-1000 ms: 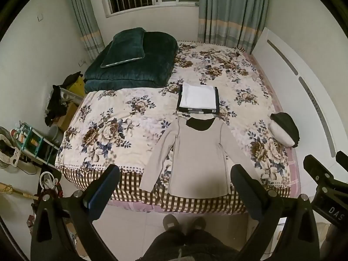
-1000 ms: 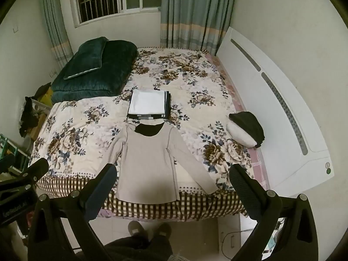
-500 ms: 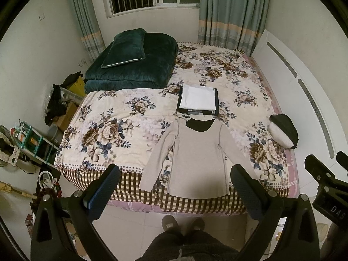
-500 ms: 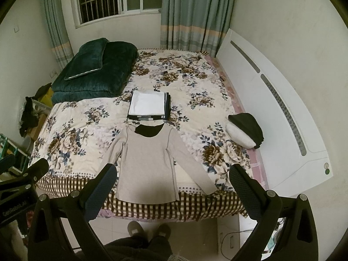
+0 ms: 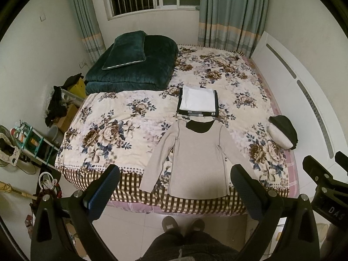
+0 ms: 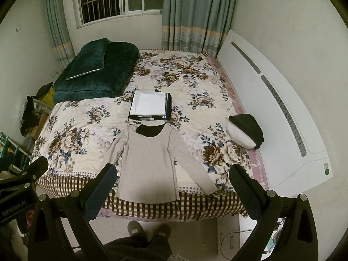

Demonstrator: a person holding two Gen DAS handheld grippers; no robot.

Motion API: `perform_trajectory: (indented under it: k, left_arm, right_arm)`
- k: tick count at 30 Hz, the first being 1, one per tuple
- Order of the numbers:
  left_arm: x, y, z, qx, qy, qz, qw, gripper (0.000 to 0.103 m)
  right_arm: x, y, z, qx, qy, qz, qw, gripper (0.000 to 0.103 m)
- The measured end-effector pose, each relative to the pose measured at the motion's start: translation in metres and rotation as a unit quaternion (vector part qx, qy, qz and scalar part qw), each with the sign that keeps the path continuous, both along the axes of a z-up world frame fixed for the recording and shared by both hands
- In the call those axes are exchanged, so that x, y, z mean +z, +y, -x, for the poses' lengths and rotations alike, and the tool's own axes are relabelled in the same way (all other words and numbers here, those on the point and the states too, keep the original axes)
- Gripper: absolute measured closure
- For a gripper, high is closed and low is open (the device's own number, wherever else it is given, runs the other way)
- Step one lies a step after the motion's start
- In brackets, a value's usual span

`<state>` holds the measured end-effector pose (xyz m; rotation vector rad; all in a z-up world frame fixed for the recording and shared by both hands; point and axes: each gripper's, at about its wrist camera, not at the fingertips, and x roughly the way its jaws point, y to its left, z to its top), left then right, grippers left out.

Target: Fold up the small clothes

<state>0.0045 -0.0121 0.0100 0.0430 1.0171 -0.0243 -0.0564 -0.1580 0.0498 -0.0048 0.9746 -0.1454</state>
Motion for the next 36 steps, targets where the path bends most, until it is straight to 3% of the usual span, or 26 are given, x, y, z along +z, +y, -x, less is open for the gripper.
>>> perform_trajectory:
  k: [15, 16, 36]
  left_arm:
    - [0.001, -0.002, 0.001, 0.001, -0.001, 0.003, 1.0, 0.0]
    - [0.013, 0.0, 0.003, 0.001, -0.002, 0.003, 1.0, 0.0]
    - [0.026, 0.002, 0.001, 0.002, -0.008, 0.009, 0.9999, 0.0]
  right_arm:
    - [0.001, 0.0, 0.002, 0.001, -0.003, -0.001, 1.0, 0.0]
    - [0.001, 0.0, 0.003, 0.0, -0.003, 0.0, 1.0, 0.0]
    - [0.005, 0.007, 0.0, 0.0, -0.004, -0.002, 1.0, 0.0]
